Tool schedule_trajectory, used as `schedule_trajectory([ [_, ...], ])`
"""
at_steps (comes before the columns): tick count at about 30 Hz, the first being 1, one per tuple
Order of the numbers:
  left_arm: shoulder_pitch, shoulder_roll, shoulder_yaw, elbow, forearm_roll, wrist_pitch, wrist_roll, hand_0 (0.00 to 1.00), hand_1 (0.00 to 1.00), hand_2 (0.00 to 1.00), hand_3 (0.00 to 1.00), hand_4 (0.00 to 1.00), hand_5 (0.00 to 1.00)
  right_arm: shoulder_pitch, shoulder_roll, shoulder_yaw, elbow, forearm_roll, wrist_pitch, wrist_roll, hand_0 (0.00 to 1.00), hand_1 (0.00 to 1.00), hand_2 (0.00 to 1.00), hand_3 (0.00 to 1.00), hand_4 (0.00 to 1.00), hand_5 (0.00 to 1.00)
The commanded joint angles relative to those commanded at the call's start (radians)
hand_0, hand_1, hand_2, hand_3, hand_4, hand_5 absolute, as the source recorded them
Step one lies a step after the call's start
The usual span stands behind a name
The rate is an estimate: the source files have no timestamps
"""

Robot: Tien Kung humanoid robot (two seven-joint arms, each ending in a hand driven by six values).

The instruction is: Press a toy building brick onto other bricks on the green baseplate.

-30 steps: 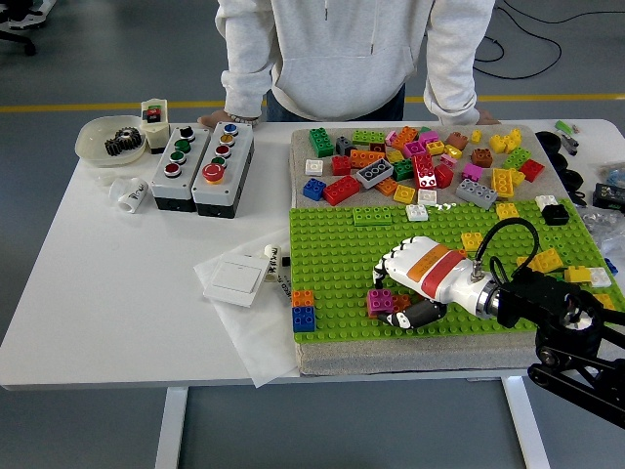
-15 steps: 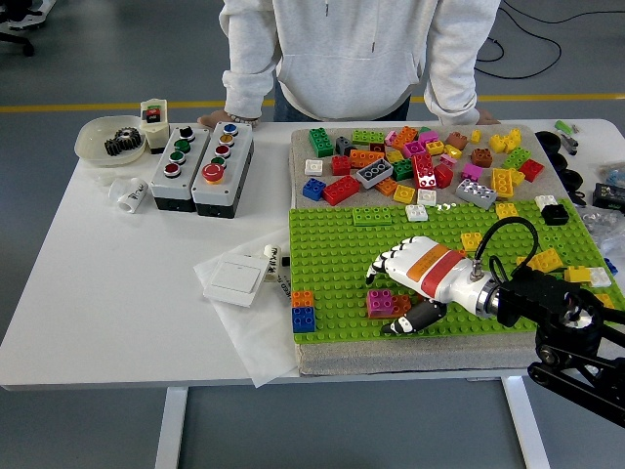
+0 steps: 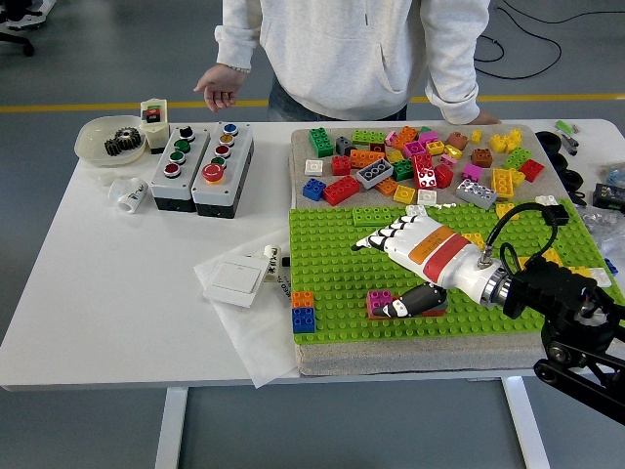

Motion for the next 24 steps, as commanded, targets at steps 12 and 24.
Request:
schedule_trajectory([
  [12, 0.012, 0.002, -0.018, 0.0, 0.023, -0.002, 0.001, 0.796, 0.789, 0.786, 0.58, 0.612, 0.621, -0.077, -0.088, 0.062, 0.286, 0.079, -0.062, -0.102, 0.678, 0.667, 0.709, 0.574, 0.946, 0.499],
  [24, 0.014, 0.004, -0.019, 0.0, 0.029, -0.005, 0.001, 0.796, 0.788, 0.786, 0.58, 0.612, 0.62, -0.085, -0.102, 0.005, 0.334, 0.2, 0.02, -0.073, 0.665, 0.654, 0.704, 0.539, 0.901, 0.492],
])
